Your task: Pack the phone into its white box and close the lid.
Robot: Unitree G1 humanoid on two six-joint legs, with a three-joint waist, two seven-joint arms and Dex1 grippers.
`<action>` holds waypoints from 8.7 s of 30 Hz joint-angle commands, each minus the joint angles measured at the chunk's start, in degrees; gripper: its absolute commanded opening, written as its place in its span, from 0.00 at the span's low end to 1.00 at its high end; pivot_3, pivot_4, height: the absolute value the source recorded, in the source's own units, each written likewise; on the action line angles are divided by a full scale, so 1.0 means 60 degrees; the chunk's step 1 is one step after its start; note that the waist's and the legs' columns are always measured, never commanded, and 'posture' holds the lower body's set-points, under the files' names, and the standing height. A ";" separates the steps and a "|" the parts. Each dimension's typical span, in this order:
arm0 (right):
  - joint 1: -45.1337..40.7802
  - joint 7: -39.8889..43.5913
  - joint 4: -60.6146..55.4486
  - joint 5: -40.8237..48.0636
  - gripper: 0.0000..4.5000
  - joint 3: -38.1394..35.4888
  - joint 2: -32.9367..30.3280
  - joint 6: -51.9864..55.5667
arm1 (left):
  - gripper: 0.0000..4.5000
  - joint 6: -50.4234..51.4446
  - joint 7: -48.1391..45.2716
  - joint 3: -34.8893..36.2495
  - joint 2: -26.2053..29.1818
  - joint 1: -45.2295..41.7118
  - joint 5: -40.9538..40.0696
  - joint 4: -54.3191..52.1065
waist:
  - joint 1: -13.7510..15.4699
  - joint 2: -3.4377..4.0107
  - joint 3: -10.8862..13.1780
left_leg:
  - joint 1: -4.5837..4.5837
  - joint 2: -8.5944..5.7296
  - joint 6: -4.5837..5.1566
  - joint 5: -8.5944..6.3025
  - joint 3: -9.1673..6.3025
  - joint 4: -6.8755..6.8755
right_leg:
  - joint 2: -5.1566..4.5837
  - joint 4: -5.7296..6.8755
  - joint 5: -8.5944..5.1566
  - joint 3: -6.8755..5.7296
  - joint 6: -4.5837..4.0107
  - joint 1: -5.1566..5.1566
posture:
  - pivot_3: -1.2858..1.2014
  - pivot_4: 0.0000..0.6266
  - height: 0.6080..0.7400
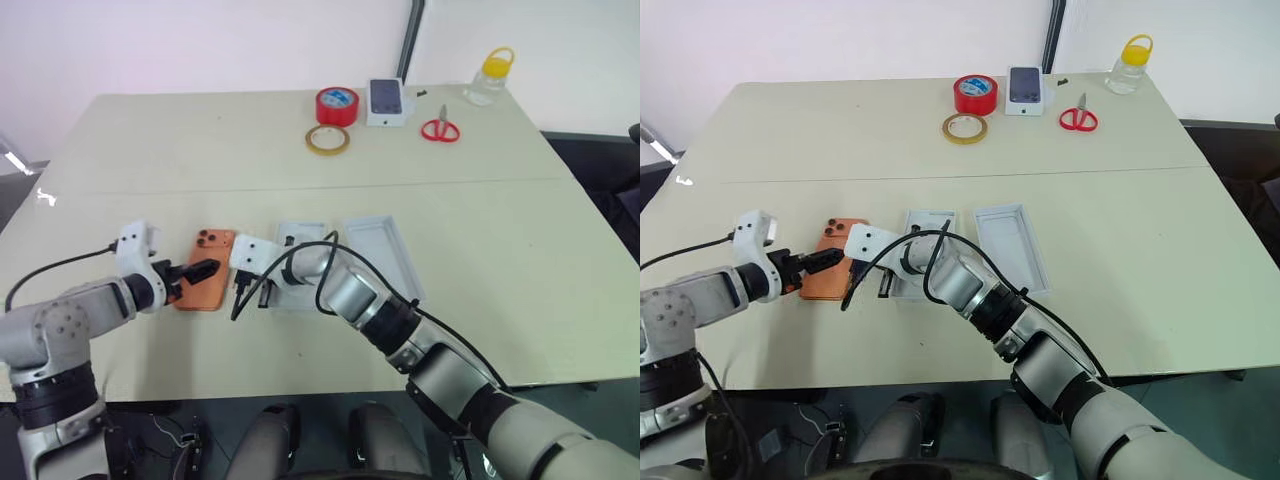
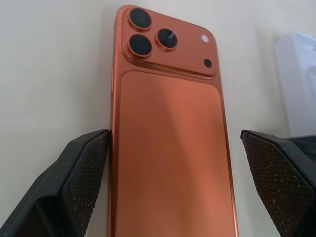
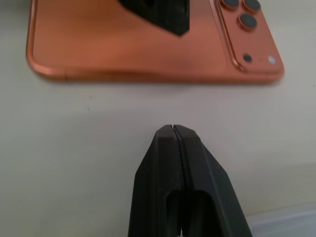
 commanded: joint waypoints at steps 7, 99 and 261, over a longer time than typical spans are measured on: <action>-0.0221 0.0302 -0.0247 -0.0335 0.00 0.0141 -0.0099 -0.0312 | 0.99 0.1524 -0.0172 0.0006 -0.1317 0.0213 -0.0584 -0.0633 | 0.0016 0.0015 -0.0021 | 0.0003 -0.0004 0.0001 -0.0001 -0.0001 0.0000 | -0.0004 -0.0005 0.0000 -0.0002 0.0000 0.0005 | 0.52 0.24 1.00; 0.1635 0.1933 -0.6278 0.2048 0.00 -0.3368 -0.5732 0.1985 | 0.01 -0.3835 0.7922 -0.3251 -0.0997 -0.0150 -1.1863 0.0979 | 0.0000 -0.0035 -0.0017 | -0.0020 0.0013 0.0002 -0.0001 0.0014 -0.0002 | 0.0006 -0.0005 0.0000 0.0024 0.0001 0.0008 | 0.52 0.24 1.00; 0.3393 0.1365 -0.8040 0.4109 0.84 -0.5893 -0.8142 0.9761 | 0.00 -0.9292 -0.7788 -0.6663 0.1419 -0.0905 0.3982 0.0325 | 0.0282 -0.0025 0.0007 | -0.0037 0.0000 0.0032 -0.0016 0.0008 0.0009 | -0.0018 -0.0037 -0.0009 0.0006 0.0015 0.0031 | 0.52 0.24 1.00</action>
